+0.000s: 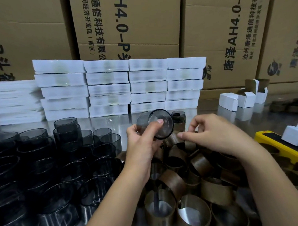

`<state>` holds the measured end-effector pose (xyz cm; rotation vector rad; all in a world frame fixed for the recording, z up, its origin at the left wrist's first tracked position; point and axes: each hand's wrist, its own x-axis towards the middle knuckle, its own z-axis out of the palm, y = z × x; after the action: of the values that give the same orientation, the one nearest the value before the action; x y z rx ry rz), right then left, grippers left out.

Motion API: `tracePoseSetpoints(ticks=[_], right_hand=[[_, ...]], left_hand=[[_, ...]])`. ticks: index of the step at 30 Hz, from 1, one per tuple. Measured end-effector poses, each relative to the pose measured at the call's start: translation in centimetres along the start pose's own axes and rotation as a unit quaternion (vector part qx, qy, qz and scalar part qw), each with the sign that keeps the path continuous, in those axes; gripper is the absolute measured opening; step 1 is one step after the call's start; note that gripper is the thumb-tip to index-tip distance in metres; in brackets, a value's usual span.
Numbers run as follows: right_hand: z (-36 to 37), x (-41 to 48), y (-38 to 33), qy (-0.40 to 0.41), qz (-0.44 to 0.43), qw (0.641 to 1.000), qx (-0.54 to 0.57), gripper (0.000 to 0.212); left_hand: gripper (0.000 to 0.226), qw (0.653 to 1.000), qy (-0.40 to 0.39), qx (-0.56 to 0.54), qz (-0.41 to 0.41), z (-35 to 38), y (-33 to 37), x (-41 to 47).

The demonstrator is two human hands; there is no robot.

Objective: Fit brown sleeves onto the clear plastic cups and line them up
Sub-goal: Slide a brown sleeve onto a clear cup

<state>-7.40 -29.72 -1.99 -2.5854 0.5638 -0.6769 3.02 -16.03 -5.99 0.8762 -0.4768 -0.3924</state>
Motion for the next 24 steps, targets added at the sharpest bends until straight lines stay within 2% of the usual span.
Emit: tracePoseSetpoints(ticks=[4, 9, 11, 14, 17, 20, 24], right_hand=[[-0.9, -0.3, 0.5, -0.118, 0.048, 0.991, -0.038, 0.042], [-1.5, -0.2, 0.9, -0.154, 0.042, 0.987, 0.034, 0.036], [-1.7, -0.2, 0.9, -0.13, 0.048, 0.982, 0.128, 0.033], [-1.7, 0.0, 0.8, -0.072, 0.033, 0.949, 0.304, 0.027], [-0.8, 0.0, -0.3, 0.003, -0.013, 0.917, 0.4, 0.023], [0.5, 0.0, -1.5, 0.045, -0.05, 0.89, 0.452, 0.022], [1.6, 0.1, -1.9, 0.11, -0.109, 0.892, 0.424, 0.022]], left_hand=[[0.059, 1.0, 0.009, 0.012, 0.002, -0.2, -0.3, 0.1], [0.055, 0.999, 0.026, -0.017, 0.029, -0.3, -0.4, 0.2], [0.048, 0.999, 0.029, -0.017, 0.041, -0.3, -0.3, 0.2], [0.035, 0.998, 0.04, -0.044, 0.037, -0.4, 0.0, 0.3], [0.031, 0.998, 0.043, -0.037, 0.035, -0.4, 0.0, 0.5], [0.029, 0.999, 0.038, -0.004, 0.038, -0.5, -0.4, 0.7], [0.035, 0.999, 0.036, 0.009, 0.032, -0.5, -0.6, 0.9]])
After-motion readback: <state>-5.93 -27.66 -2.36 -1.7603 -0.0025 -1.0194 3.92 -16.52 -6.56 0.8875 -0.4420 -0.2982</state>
